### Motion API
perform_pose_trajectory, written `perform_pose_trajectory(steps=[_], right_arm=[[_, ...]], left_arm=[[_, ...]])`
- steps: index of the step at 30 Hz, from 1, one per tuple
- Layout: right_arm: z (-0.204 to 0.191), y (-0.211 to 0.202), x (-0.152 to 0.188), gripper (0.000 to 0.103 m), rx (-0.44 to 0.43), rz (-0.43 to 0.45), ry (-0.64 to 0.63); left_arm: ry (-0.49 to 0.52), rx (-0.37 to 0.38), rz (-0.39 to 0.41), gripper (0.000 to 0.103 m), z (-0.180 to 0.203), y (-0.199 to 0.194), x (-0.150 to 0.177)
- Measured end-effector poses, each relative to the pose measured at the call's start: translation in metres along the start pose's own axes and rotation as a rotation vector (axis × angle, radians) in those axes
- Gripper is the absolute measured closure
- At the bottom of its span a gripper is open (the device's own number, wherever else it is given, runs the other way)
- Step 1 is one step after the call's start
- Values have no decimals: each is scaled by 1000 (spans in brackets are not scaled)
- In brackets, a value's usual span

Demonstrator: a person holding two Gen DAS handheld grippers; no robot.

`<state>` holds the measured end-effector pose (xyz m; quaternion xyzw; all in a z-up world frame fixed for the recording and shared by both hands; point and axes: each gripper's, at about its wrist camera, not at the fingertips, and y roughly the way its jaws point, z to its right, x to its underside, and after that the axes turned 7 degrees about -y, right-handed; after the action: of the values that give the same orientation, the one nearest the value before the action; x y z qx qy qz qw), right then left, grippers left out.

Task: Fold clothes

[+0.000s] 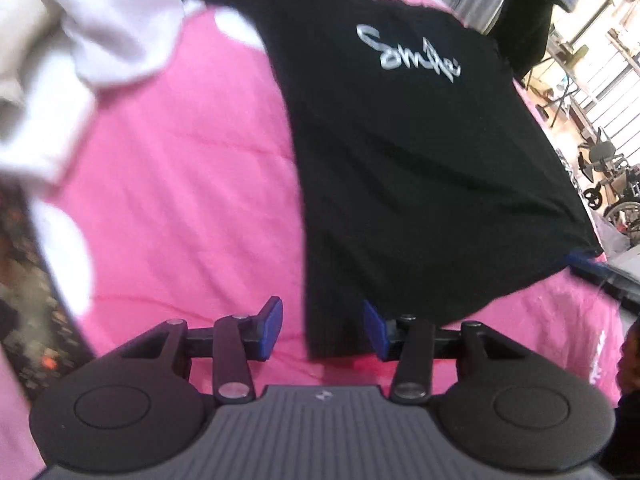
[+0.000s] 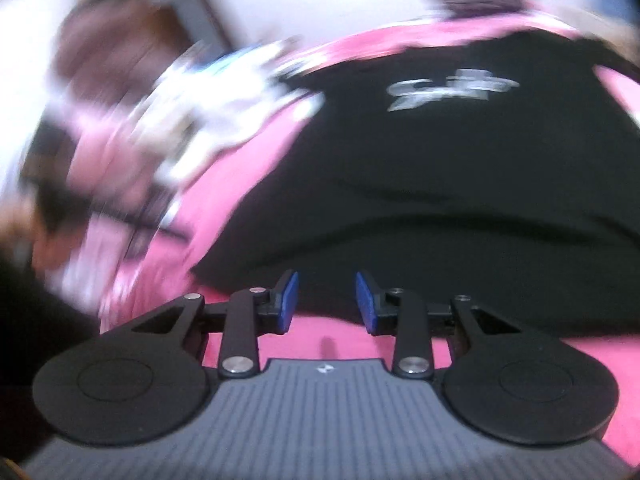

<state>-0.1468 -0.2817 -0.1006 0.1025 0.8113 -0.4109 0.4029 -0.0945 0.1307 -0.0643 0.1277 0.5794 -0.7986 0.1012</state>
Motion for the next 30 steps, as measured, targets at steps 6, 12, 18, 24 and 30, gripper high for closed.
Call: perform_pose_trajectory(steps=[6,12,18,24,30], right_arm=[[86,-78,15,72,415,136,290],[149,-95,24,71,487,147,466],[182,-76,28,71,468,63,594],[169,-74,20,101,444,14,553],[162,-99,10,102,442,32,580]], left_arm=[[37,-36,-47,61,15,30,5],[88,-83,-33,67,28,34,9],[108,-102,-2,92,39,38,15],[56,-87,28,98,34,21,18],[-44,-20,21,98,14,-6,4]])
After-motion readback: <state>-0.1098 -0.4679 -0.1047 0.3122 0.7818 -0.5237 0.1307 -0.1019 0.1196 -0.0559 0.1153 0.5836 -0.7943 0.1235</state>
